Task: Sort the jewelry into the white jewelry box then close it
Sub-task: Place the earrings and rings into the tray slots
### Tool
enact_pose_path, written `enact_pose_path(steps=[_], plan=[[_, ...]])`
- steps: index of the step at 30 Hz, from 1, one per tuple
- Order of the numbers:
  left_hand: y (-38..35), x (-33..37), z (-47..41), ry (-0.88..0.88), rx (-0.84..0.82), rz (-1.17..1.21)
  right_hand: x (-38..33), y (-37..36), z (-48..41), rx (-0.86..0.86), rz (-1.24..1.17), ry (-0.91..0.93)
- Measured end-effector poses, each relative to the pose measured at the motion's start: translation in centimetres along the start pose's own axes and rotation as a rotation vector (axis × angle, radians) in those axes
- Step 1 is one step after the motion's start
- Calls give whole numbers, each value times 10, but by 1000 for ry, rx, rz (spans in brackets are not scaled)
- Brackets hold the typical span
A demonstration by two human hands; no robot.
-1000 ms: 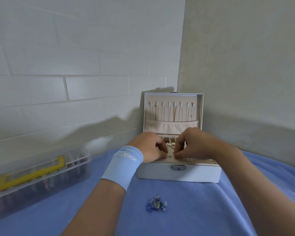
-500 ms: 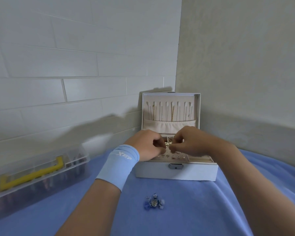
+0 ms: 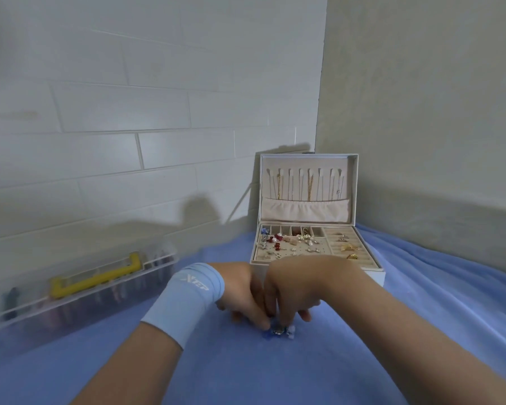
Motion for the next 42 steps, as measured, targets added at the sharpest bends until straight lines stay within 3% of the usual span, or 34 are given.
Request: enact_pose_path(steps=[6,10,13,19,26,37,42], plan=[[-11,-1,-8,-40,7,55,9,8,8,38,-77,-23],[-6,7,-5,-128,74,142,16,23,20,105,-261,53],[10,9,0,-182,170,320,25,37,26,225,-411,104],[59,7,5,-273,530,708,63,66,37,563,-718,128],[115,29,-31,-309,608,829,102,93,36,726,-828,66],[139,56,-100,-323,624,821,161,102,6,841,-919,-9],[130,55,-124,-264,645,543,180,91,-9,789,-909,-95]])
Point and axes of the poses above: each hand's wrist, its own z-axis away from the middle knuckle, its own y-axis out of the back of the hand, x = y × z, the point moved 5 cm from there along -z, towards the middle knuckle
